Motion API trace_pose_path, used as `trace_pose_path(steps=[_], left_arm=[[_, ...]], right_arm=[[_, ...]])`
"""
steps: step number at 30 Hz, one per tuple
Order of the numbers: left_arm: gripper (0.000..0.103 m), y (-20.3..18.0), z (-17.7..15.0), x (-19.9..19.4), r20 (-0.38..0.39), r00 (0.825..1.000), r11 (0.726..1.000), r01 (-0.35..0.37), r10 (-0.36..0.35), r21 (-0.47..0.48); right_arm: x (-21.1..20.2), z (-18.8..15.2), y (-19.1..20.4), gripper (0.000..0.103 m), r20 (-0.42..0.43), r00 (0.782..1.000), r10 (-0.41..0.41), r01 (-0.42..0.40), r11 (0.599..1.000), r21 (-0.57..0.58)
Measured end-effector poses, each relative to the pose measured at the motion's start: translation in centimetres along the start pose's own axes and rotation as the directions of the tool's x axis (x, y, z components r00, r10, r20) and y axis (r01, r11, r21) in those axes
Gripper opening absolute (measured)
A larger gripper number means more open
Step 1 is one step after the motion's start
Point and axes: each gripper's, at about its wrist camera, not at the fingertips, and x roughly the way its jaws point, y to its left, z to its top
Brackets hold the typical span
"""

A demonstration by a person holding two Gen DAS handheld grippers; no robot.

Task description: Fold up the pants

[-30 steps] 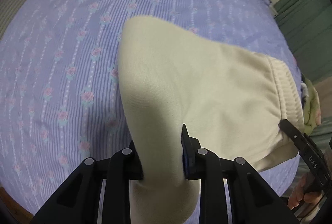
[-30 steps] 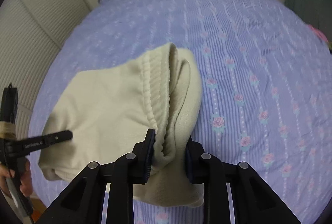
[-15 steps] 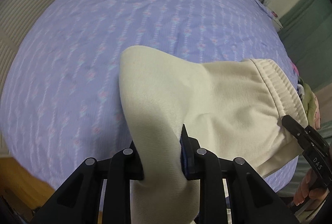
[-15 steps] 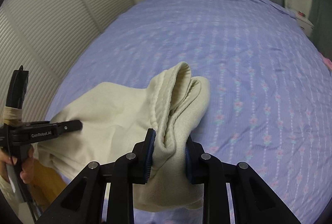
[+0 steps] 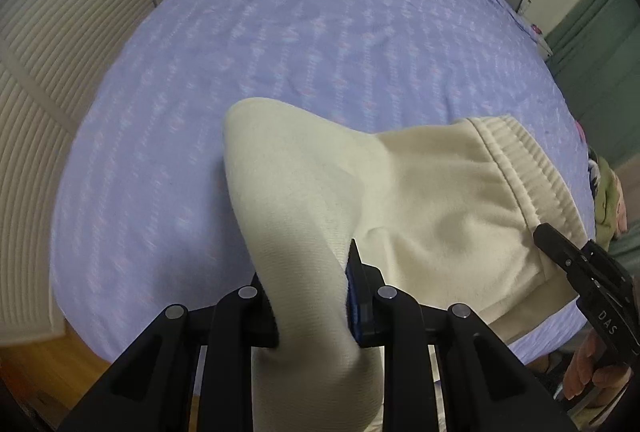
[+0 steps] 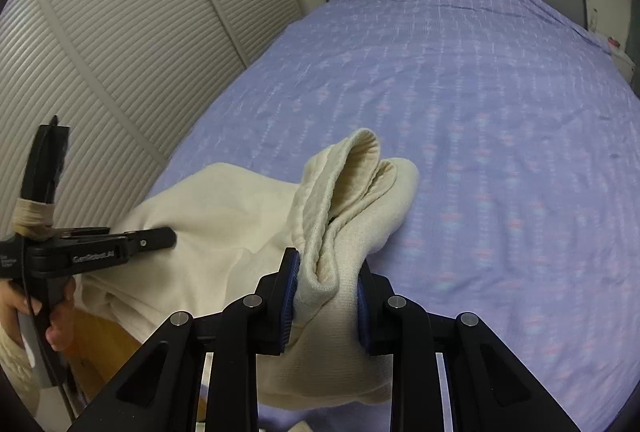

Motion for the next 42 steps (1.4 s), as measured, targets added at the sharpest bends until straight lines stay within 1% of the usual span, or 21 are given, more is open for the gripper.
trace_pose_path(steps=[4,7,8,12,15,17,18,21,22,24,25,26,29,31,33,34,36,38,40,41,42], left_arm=[[0.023,6.8,3.3,-0.2,-0.021,1.0,1.0,0.003,-0.002,0.03],[0.023,11.9,6.8,0.2,-0.011,1.0,0.998,0.004,-0.003,0.062],[0.023,12.7,7.5,0.5,-0.006,1.0,0.998,0.007,-0.006,0.065],[0.023,17.6,11.0,2.0,0.052,0.998,0.994,0.018,-0.024,0.111],[0.024,19.9,12.9,4.5,0.09,0.996,0.978,-0.042,0.024,0.203],[0.025,21.3,13.3,6.9,0.072,0.996,0.972,-0.066,0.051,0.225],[0.025,22.0,13.3,8.2,0.049,0.997,0.972,-0.068,0.059,0.224],[0.028,25.1,12.1,12.8,-0.074,0.994,0.982,-0.069,0.084,0.178],[0.033,26.2,11.1,14.2,-0.116,0.989,0.985,-0.071,0.09,0.156],[0.042,27.7,9.5,15.5,-0.154,0.984,0.99,-0.069,0.088,0.127],[0.053,28.0,9.0,15.6,-0.151,0.984,0.99,-0.079,0.097,0.12],[0.06,28.3,8.3,15.4,-0.126,0.985,0.987,-0.106,0.121,0.117],[0.069,28.2,7.7,14.9,-0.105,0.982,0.982,-0.145,0.158,0.118],[0.076,27.8,7.2,14.3,-0.092,0.973,0.972,-0.201,0.213,0.125],[0.076,27.2,6.6,13.3,-0.076,0.968,0.964,-0.228,0.24,0.137],[0.075,27.0,6.3,12.8,-0.07,0.965,0.96,-0.242,0.253,0.141],[0.075,26.3,5.1,11.2,-0.047,0.949,0.942,-0.303,0.312,0.142],[0.075,25.7,4.0,9.6,-0.028,0.945,0.938,-0.319,0.326,0.132],[0.075,24.8,2.9,7.5,-0.003,0.95,0.944,-0.311,0.314,0.108],[0.075,24.3,2.6,6.0,0.024,0.955,0.95,-0.297,0.296,0.095],[0.075,23.6,2.2,5.0,0.044,0.954,0.95,-0.3,0.297,0.089]], right_arm=[[3.5,1.6,6.2,0.026,0.0,1.0,-0.003,0.003,0.999,0.033],[7.0,3.8,10.7,0.026,-0.004,1.0,-0.011,0.011,1.0,-0.001],[7.9,4.3,11.7,0.026,-0.003,1.0,-0.017,0.017,1.0,-0.016],[12.2,7.2,14.5,0.026,-0.001,0.999,-0.035,0.035,0.999,-0.02],[16.2,8.3,15.9,0.026,-0.014,0.998,-0.059,0.059,0.997,-0.04],[19.3,8.2,16.5,0.026,-0.049,0.995,-0.082,0.08,0.995,-0.054],[20.9,7.9,16.4,0.026,-0.082,0.992,-0.091,0.088,0.995,-0.036],[24.2,5.8,15.4,0.026,-0.184,0.976,-0.112,0.123,0.991,0.048],[25.0,4.9,14.9,0.026,-0.219,0.969,-0.118,0.135,0.989,0.065],[25.7,3.6,14.1,0.026,-0.263,0.958,-0.118,0.146,0.985,0.093],[25.9,2.9,13.7,0.027,-0.279,0.953,-0.115,0.15,0.983,0.108],[25.8,2.7,13.5,0.028,-0.282,0.952,-0.114,0.152,0.982,0.113],[25.9,2.5,13.4,0.031,-0.29,0.948,-0.129,0.162,0.982,0.095],[26.1,2.5,12.9,0.036,-0.303,0.943,-0.136,0.17,0.982,0.087],[26.2,2.7,12.4,0.05,-0.313,0.936,-0.162,0.191,0.98,0.063],[26.2,2.9,12.5,0.053,-0.307,0.935,-0.18,0.205,0.977,0.051],[25.4,3.6,12.3,0.056,-0.281,0.934,-0.222,0.238,0.971,0.022],[24.3,4.2,11.9,0.059,-0.251,0.924,-0.289,0.294,0.956,-0.018],[22.6,4.1,11.7,0.059,-0.241,0.923,-0.3,0.3,0.953,-0.038],[21.7,4.2,11.5,0.059,-0.232,0.927,-0.296,0.295,0.955,-0.041],[20.2,3.9,11.5,0.059,-0.21,0.932,-0.296,0.292,0.955,-0.052]])
